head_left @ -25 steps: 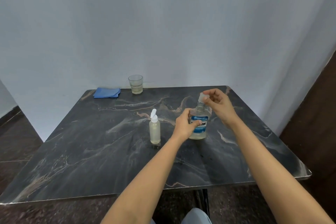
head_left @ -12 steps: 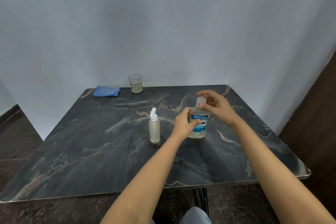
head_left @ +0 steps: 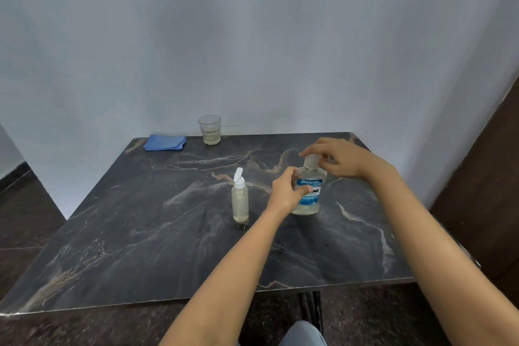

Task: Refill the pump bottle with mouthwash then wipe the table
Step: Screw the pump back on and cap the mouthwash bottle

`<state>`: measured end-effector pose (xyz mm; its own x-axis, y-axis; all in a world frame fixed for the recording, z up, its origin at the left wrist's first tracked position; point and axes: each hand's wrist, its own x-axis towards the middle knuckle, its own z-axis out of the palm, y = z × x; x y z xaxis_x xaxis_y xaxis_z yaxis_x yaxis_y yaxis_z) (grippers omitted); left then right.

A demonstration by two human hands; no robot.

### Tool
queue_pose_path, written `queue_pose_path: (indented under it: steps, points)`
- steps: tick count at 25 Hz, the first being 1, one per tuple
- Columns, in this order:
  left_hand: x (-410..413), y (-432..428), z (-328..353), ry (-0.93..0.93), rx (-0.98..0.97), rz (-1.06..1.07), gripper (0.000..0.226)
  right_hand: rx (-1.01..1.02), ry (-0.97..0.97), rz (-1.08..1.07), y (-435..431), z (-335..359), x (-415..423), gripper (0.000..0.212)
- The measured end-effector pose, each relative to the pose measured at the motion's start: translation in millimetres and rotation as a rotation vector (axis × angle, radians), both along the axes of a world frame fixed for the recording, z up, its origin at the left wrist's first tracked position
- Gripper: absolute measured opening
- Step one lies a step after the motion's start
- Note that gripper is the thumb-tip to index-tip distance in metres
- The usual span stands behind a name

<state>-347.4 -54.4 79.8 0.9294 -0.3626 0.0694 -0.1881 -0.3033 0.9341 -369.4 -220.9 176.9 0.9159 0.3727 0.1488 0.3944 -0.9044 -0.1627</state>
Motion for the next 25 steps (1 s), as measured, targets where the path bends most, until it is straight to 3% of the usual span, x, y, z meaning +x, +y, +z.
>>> queue_pose_path:
  steps: [4, 8, 12, 15, 25]
  points:
    - [-0.9, -0.7, -1.3, -0.002, -0.015, 0.014, 0.040, -0.051, 0.042, 0.023, 0.8, 6.0, 14.0, 0.031]
    - [0.8, -1.7, -3.5, -0.008, -0.013, 0.020, 0.039, -0.238, 0.013, 0.028, 5.8, 13.8, 18.7, 0.013]
    - [-2.5, -4.6, -7.0, -0.032, 0.004, 0.057, 0.037, -0.454, -0.193, -0.023, 21.0, 0.6, 22.8, 0.050]
    - [-3.1, -4.1, -5.8, -0.029, 0.011, 0.062, 0.039, -0.593, -0.255, -0.129, 33.8, -4.9, 22.9, 0.051]
    - [-9.0, -7.5, -12.3, -0.077, 0.020, 0.146, 0.038, -0.452, -0.249, -0.496, 55.8, -19.5, 16.2, 0.051]
